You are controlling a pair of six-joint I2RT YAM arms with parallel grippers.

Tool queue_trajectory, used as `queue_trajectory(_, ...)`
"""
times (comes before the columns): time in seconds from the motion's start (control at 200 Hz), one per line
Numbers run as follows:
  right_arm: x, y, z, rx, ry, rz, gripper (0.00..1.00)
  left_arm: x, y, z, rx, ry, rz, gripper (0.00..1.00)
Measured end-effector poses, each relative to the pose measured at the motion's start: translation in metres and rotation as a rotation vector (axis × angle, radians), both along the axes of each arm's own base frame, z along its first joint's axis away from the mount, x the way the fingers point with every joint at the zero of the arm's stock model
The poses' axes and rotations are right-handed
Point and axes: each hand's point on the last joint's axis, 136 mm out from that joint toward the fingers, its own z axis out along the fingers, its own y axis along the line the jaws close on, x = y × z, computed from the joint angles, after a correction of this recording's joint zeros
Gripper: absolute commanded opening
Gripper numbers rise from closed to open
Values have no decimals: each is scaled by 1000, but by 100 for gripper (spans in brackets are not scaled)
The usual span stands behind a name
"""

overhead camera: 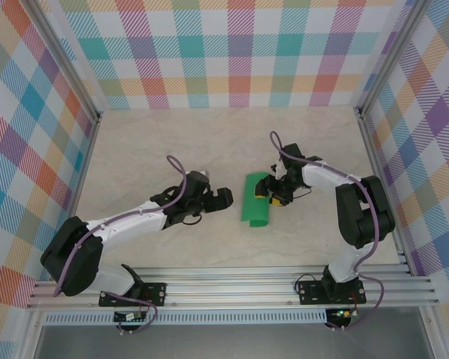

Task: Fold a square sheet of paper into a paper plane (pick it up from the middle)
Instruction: Fold the square sheet of paper in half at the center of the table.

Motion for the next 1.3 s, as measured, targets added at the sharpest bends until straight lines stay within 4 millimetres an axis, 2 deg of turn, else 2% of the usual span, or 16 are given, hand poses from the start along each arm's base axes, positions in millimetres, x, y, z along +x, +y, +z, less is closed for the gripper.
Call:
queue_trajectory(0.21, -1, -21, -10, -108, -10, 2, 66, 3, -12, 1, -16, 3, -37, 95)
queue_trajectory(0.515, 2, -46, -12, -170, -19, -23, 71, 3, -23, -5, -22, 30, -69, 90)
queue_trajectory(0.625, 0, -47, -13, -161, -24, 3, 71, 5, -31, -9, -20, 44, -83, 87)
queue_trajectory(0.825, -5, -43, -16, -140, -17, 56, 72, 11, -45, -11, -19, 52, -100, 86)
queue_trajectory(1.045, -4, -43, -25, -149, 11, 63, 70, 14, -50, -15, -17, 63, -97, 86)
queue_trajectory(1.3, -4, -42, -24, -140, 14, 63, 70, 14, -51, -14, -20, 60, -98, 86)
